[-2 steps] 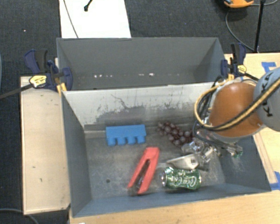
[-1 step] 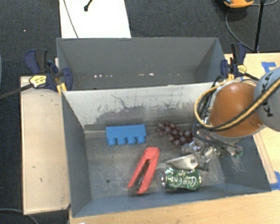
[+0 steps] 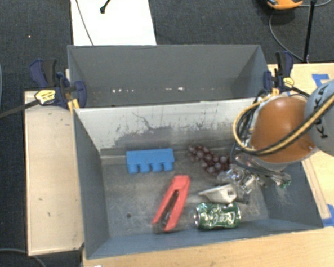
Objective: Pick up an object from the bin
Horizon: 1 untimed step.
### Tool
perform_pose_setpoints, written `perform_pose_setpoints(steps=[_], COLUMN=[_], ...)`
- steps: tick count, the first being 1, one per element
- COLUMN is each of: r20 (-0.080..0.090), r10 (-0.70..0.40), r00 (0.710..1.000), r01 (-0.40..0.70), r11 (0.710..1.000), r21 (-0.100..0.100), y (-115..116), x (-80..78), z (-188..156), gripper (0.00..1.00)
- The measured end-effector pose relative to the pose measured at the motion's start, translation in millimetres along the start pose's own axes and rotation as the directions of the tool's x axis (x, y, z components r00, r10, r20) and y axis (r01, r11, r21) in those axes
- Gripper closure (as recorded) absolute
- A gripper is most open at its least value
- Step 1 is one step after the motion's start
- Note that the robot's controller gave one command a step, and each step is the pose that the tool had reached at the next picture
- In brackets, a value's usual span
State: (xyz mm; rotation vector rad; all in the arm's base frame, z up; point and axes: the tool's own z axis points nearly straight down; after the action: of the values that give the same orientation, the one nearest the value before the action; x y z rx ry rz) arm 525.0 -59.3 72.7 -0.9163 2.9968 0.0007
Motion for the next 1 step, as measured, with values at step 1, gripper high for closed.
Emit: perform_pose_setpoints(steps=[1], r20=[-0.004], r10=[0.003], r00=[1.000], r01=[-0.003], r11=[1.000], r21=[-0.004], y=[1.1], x=[0.9], z=[-22.2], gripper=[1.00])
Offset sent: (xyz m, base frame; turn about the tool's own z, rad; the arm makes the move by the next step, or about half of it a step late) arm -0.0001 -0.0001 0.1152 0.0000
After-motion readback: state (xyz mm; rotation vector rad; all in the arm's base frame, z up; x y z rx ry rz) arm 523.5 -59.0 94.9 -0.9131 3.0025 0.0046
